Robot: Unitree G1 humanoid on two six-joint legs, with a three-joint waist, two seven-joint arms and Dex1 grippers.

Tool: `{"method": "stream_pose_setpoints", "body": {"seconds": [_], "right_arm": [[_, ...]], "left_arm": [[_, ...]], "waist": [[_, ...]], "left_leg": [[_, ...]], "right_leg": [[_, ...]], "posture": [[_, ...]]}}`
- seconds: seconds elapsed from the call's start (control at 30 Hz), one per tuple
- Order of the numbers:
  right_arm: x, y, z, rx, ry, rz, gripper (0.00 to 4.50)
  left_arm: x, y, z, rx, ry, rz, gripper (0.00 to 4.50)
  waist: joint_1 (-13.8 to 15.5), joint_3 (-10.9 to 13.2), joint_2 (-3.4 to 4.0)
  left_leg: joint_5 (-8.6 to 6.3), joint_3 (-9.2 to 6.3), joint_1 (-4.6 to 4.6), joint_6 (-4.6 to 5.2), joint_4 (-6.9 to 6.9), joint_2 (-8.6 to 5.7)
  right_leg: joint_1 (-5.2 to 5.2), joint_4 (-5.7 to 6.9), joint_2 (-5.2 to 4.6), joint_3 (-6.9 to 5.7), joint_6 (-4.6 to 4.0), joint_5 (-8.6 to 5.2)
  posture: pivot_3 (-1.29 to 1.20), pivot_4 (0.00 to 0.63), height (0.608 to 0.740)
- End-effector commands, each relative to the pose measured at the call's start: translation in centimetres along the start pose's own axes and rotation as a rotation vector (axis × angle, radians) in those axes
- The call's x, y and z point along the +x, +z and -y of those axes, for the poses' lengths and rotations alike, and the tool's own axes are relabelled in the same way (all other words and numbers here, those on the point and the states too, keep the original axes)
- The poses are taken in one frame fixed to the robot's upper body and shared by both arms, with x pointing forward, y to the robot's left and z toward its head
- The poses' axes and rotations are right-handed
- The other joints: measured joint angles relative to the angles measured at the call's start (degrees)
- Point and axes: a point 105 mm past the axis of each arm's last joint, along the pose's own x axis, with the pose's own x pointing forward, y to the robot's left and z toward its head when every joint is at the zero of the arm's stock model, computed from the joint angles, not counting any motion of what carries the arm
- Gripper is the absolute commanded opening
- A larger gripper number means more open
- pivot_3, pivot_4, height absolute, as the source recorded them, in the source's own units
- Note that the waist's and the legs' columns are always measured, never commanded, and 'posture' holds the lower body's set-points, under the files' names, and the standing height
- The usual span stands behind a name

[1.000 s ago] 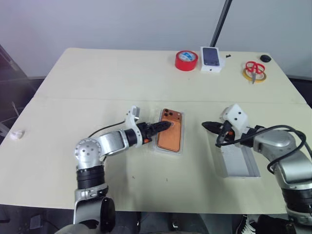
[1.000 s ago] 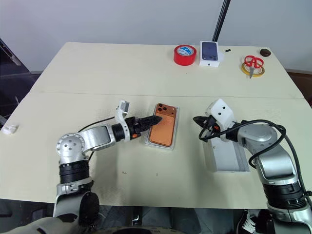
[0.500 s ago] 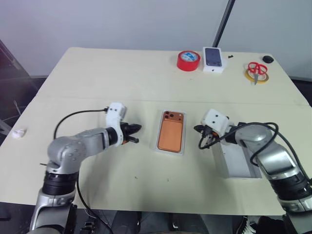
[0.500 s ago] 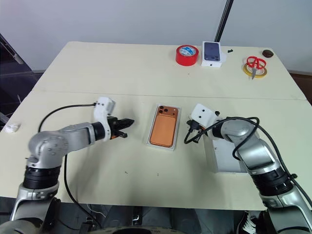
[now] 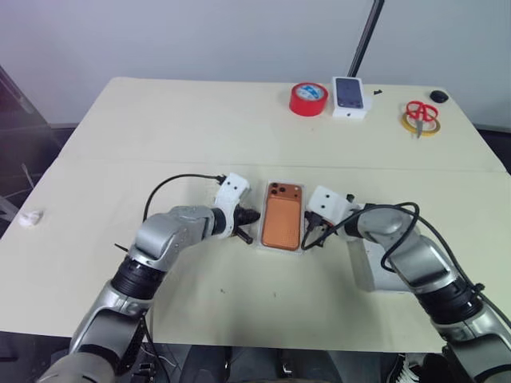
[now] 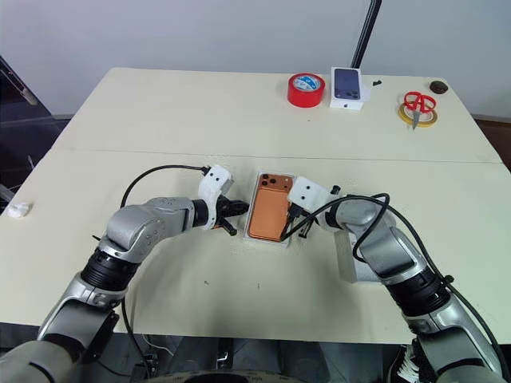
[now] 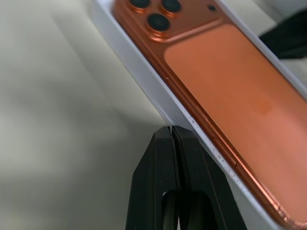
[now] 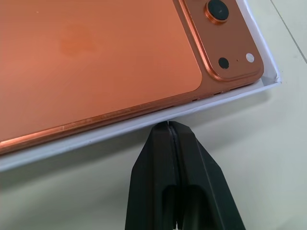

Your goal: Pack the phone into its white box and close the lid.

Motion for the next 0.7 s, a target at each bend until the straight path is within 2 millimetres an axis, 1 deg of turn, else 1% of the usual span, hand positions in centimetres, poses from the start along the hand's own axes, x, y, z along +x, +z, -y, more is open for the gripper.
{"method": "stream_pose_setpoints", "body": {"seconds": [0.03, 0.1, 0.2, 0.37, 0.47, 0.57, 0.7], "right_arm": [[-1.6, 1.0, -0.1, -0.04, 0.004, 0.039, 0.0], [-2.6, 0.6, -0.2, -0.037, 0.013, 0.029, 0.0], [-3.9, 0.0, -0.3, -0.032, 0.015, 0.005, 0.0], [-5.8, -2.1, -0.7, -0.017, 0.013, -0.073, 0.0], [-6.8, -3.3, -1.0, 0.001, 0.009, -0.116, 0.0], [-7.4, -4.1, -1.1, 0.003, 0.003, -0.145, 0.0], [-8.3, -4.0, 0.2, 0.021, -0.052, -0.144, 0.0]], "left_arm": [[1.3, 1.3, 4.1, 0.063, -0.171, 0.023, 0.08], [1.9, 1.6, 5.3, 0.066, -0.212, 0.023, 0.08], [2.7, 2.0, 6.6, 0.059, -0.25, 0.018, 0.08], [3.5, 1.7, 8.2, 0.077, -0.307, -0.007, 0.08], [3.8, 1.7, 8.7, 0.078, -0.327, -0.011, 0.08], [3.9, 1.7, 8.8, 0.076, -0.336, -0.011, 0.08], [3.7, 1.7, 8.5, 0.069, -0.333, -0.006, 0.08]], "waist": [[0.5, 0.0, 0.0], [1.1, 0.0, 0.01], [1.1, 0.0, 0.02], [1.0, 0.0, 0.04], [1.0, 0.0, 0.04], [1.0, 0.0, 0.05], [1.0, 0.0, 0.05]], "left_leg": [[-0.01, 0.0, -0.01, 0.02, 0.01, -0.02], [-0.03, 0.02, -0.02, 0.06, 0.06, -0.03], [-0.04, 0.01, -0.04, 0.08, 0.08, -0.04], [-0.05, 0.0, -0.04, 0.08, 0.07, -0.02], [-0.05, -0.02, -0.03, 0.08, 0.06, -0.01], [-0.04, -0.01, -0.02, 0.08, 0.07, -0.01], [-0.04, -0.01, -0.02, 0.08, 0.07, -0.01]], "right_leg": [[0.01, -0.01, -0.03, 0.0, 0.01, -0.01], [0.02, -0.02, -0.02, 0.0, 0.02, -0.01], [0.02, -0.02, -0.03, 0.0, 0.02, -0.01], [0.01, -0.01, 0.04, 0.01, 0.02, -0.01], [0.01, -0.01, 0.06, 0.0, 0.02, -0.01], [0.02, 0.0, 0.06, 0.01, 0.02, -0.01], [0.02, 0.01, 0.06, 0.01, 0.02, -0.01]], "posture": [[0.0, 0.15, 0.718], [0.0, 0.15, 0.718], [0.0, 0.15, 0.718], [0.0, 0.15, 0.718], [0.0, 0.15, 0.718], [0.0, 0.15, 0.718], [0.0, 0.15, 0.718]]}}
